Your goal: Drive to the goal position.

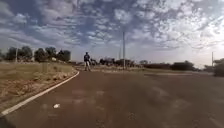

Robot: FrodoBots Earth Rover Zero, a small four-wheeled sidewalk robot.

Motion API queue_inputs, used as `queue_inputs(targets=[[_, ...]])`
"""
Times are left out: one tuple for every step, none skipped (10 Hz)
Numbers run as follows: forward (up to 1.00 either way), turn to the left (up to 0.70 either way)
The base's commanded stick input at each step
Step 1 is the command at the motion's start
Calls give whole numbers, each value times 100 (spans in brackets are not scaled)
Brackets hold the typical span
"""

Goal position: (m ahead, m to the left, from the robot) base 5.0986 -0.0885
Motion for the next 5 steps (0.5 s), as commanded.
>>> queue_inputs(targets=[[60,0],[60,0],[60,0],[60,0],[60,0]])
